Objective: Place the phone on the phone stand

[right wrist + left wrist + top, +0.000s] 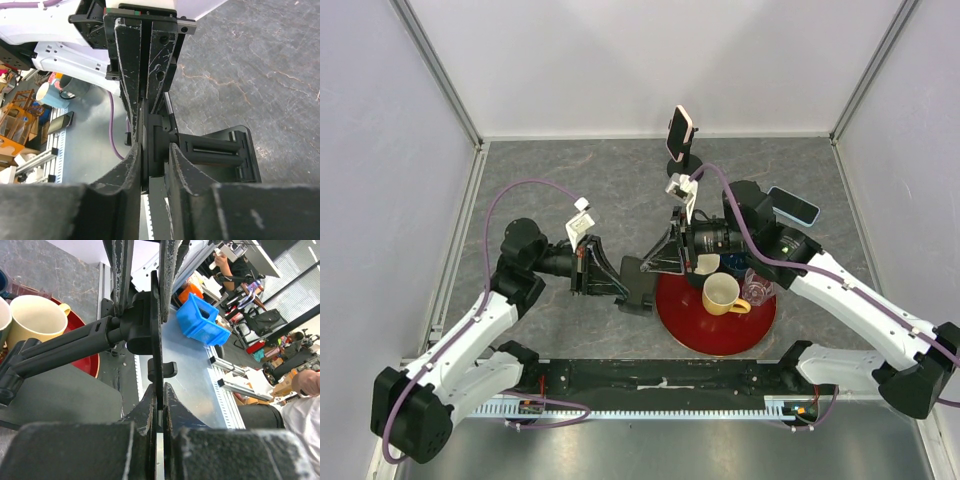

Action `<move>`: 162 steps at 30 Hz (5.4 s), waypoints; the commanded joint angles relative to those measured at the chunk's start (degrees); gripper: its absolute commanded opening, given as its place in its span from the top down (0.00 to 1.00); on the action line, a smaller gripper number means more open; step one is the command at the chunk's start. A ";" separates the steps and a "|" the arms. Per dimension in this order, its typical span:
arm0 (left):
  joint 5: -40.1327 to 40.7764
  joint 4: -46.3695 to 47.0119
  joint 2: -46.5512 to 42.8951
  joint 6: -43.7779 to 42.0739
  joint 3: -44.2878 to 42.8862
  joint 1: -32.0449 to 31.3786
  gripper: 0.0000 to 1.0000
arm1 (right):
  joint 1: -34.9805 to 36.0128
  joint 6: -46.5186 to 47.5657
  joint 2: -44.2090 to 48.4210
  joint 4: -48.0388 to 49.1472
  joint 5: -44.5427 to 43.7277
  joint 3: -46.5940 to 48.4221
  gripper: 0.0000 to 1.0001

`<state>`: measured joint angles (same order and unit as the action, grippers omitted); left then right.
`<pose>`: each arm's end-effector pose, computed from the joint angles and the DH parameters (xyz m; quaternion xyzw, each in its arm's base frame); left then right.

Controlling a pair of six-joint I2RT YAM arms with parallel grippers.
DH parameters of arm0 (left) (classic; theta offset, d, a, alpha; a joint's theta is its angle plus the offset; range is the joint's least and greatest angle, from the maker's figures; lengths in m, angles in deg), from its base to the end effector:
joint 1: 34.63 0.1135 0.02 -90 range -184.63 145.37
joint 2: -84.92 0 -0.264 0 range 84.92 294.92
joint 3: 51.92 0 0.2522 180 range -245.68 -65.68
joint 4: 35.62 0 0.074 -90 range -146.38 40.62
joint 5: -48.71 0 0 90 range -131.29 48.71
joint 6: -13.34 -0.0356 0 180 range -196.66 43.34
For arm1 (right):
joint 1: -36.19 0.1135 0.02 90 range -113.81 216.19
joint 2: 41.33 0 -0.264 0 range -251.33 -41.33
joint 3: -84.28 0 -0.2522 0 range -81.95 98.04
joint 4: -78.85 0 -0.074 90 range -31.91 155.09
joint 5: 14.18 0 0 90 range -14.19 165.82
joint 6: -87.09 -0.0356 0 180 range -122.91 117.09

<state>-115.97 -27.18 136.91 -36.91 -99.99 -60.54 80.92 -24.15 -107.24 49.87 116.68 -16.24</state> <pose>0.1579 -0.1149 0.3108 0.3772 0.5893 -0.6625 0.2675 0.1646 0.1958 0.3869 -0.3588 0.6868 0.5421 0.3251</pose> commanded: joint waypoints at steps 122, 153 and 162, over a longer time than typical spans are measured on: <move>47.51 -37.14 -13.67 -24.02 -6.21 -10.74 0.21 | -60.29 -10.94 -59.87 -1.30 -40.51 26.75 0.08; 45.85 -36.52 -12.44 -23.75 -5.69 -8.19 0.21 | -48.77 15.00 -53.45 -17.47 -52.02 20.42 0.02; 45.32 -36.17 -11.73 -23.57 -5.60 -8.02 0.21 | -48.25 12.80 -62.75 -28.44 -52.55 32.25 0.06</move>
<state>-69.92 -64.32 125.02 -58.44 -105.61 -68.82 32.57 -11.32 -163.09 29.89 66.71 9.16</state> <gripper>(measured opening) 0.786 0.962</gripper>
